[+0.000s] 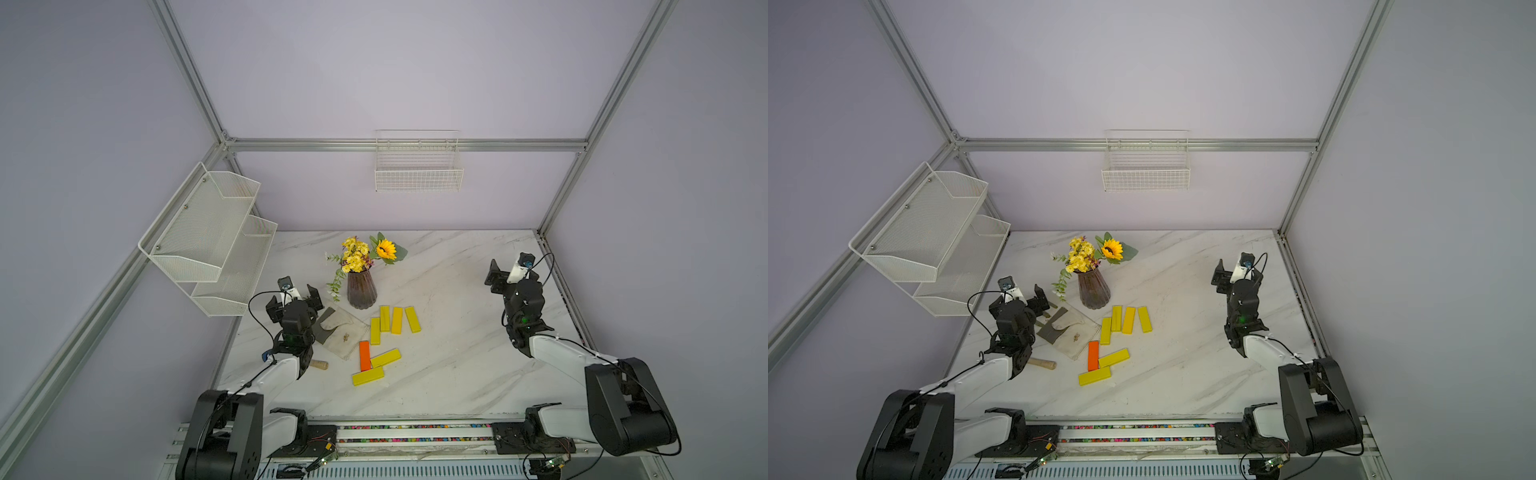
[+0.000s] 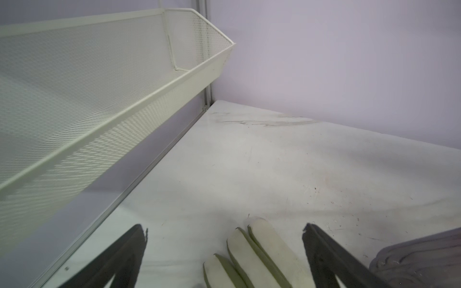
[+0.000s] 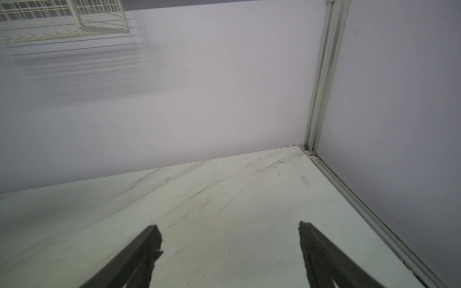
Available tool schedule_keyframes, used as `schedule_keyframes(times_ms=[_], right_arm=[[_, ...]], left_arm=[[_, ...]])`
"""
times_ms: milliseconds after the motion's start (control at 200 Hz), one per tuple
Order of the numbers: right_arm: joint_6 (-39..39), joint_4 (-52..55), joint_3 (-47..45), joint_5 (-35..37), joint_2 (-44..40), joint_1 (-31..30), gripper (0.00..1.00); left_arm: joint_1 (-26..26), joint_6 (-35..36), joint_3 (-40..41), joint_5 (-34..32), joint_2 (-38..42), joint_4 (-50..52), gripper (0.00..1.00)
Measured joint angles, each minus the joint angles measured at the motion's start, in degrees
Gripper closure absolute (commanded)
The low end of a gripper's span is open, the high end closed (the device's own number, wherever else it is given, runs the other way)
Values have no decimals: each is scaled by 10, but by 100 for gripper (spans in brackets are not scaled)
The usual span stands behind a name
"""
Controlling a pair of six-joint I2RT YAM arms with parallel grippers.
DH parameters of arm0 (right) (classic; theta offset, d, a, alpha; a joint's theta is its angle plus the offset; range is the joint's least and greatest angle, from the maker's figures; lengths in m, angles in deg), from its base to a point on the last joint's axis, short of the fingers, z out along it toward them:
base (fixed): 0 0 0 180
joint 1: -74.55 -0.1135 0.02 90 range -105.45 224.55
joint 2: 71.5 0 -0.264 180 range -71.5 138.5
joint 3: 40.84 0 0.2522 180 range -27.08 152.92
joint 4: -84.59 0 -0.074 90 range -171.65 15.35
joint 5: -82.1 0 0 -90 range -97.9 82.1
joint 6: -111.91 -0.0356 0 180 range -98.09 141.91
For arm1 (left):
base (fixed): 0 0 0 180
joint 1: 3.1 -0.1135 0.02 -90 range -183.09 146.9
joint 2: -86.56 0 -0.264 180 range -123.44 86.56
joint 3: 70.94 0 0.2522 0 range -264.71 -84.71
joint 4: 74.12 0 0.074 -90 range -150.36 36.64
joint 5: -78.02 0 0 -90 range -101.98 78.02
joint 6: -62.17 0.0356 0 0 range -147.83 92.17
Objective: Assemble the number 8 with building blocks
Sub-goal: Adjust the building block at the center of the board.
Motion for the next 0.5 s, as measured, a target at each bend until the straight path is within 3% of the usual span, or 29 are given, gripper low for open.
schedule_keyframes(times_ms=[80,185,335,500], right_arm=[[-42,96,55,2,1,-54,16],[-86,195,106,0,24,-121,19],[-135,292,149,-23,97,-199,25],[-167,345,174,-41,189,-246,25]], left_arm=[[33,-49,-49,-68,44,123,0],[50,-111,-108,-96,94,252,0],[54,-200,-157,-62,125,378,0],[94,-280,-132,6,121,448,0]])
